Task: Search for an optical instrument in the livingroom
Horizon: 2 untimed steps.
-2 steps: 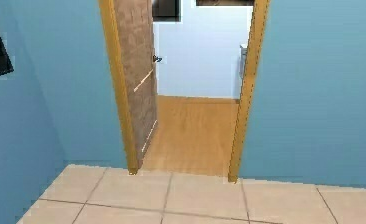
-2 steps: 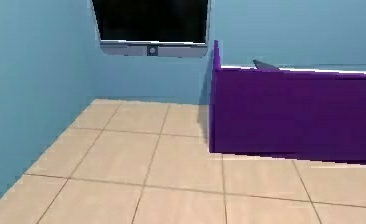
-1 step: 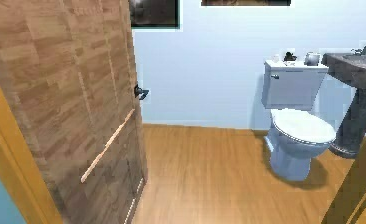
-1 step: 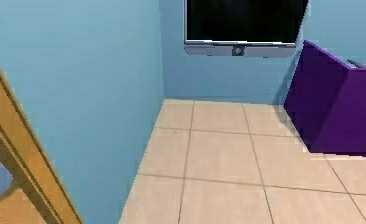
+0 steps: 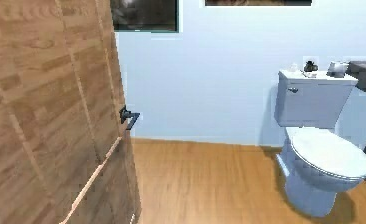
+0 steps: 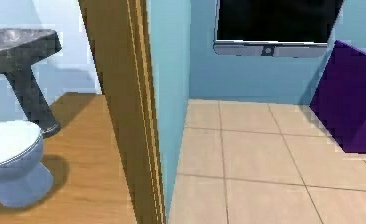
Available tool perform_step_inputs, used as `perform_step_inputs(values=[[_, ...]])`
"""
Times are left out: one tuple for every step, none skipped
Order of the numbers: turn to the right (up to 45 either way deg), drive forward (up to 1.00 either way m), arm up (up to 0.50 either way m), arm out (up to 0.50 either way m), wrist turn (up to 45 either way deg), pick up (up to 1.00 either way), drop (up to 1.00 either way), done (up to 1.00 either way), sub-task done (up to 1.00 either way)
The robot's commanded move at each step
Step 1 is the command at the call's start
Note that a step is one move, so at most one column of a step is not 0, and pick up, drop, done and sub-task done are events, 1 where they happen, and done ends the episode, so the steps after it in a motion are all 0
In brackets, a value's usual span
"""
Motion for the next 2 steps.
perform_step_inputs(values=[[6.0, 0.0, 0.0, 0.0, 0.0, 0.0, 0.0, 0.0, 0.0], [0.0, 0.3, 0.0, 0.0, 0.0, 0.0, 0.0, 0.0, 0.0]])
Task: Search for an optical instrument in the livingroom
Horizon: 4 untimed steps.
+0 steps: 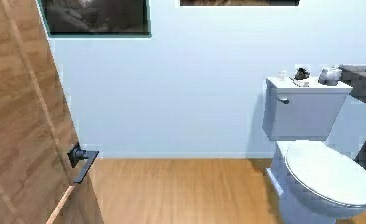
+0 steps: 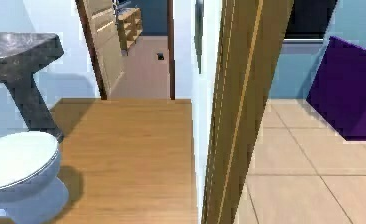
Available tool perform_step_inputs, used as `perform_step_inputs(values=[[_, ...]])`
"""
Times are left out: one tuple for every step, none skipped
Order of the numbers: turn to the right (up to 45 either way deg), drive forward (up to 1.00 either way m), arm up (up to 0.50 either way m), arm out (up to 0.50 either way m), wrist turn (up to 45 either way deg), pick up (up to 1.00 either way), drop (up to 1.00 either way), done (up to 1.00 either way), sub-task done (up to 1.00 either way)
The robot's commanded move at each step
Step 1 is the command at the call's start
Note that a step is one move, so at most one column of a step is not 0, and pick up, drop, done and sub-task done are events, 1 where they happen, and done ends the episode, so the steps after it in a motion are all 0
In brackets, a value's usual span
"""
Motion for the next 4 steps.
perform_step_inputs(values=[[33.0, 0.0, 0.0, 0.0, 0.0, 0.0, 0.0, 0.0, 0.0], [0.0, 0.5, 0.0, 0.0, 0.0, 0.0, 0.0, 0.0, 0.0], [45.0, 0.0, 0.0, 0.0, 0.0, 0.0, 0.0, 0.0, 0.0], [9.0, 0.0, 0.0, 0.0, 0.0, 0.0, 0.0, 0.0, 0.0]])
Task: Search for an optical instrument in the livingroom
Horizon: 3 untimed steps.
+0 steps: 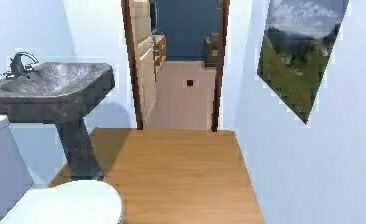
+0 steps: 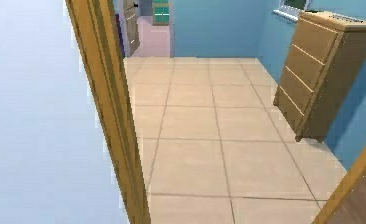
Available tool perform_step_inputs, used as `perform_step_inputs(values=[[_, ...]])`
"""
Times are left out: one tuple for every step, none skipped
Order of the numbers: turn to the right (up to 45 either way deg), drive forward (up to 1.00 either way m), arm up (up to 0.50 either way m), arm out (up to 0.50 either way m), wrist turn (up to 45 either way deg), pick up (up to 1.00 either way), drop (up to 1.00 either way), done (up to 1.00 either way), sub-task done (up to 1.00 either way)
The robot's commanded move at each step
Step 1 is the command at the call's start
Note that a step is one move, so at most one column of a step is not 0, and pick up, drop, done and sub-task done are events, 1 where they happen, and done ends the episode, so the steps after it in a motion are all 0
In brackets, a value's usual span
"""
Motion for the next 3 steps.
perform_step_inputs(values=[[0.0, 1.0, 0.0, 0.0, 0.0, 0.0, 0.0, 0.0, 0.0], [0.0, 1.0, 0.0, 0.0, 0.0, 0.0, 0.0, 0.0, 0.0], [33.0, 0.0, 0.0, 0.0, 0.0, 0.0, 0.0, 0.0, 0.0]])
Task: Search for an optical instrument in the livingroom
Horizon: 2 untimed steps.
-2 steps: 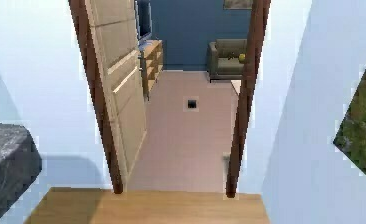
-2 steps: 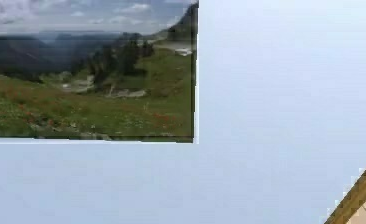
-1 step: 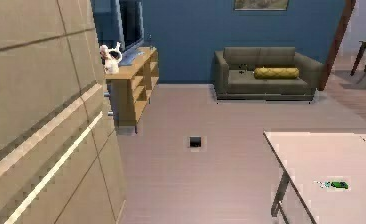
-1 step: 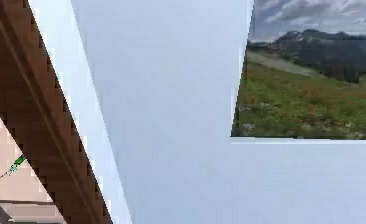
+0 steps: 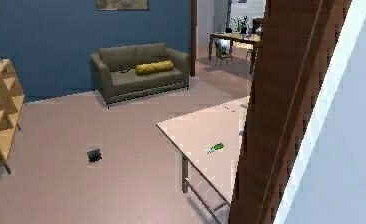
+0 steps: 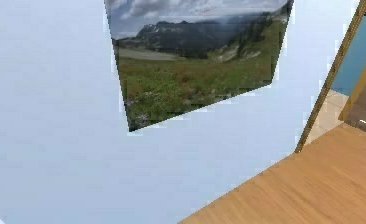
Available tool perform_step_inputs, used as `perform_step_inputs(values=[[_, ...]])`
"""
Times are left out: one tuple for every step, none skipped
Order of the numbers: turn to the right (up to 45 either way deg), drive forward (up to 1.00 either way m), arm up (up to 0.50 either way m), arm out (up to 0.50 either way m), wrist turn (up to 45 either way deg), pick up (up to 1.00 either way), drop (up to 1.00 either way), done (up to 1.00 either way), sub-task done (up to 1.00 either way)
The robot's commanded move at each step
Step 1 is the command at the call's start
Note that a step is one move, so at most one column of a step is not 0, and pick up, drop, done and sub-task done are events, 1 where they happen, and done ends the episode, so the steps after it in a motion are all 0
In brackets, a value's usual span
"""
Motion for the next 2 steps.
perform_step_inputs(values=[[0.0, 0.05, 0.0, 0.0, 0.0, 0.0, 0.0, 0.0, 0.0], [-24.0, 0.0, 0.0, 0.0, 0.0, 0.0, 0.0, 0.0, 0.0]])
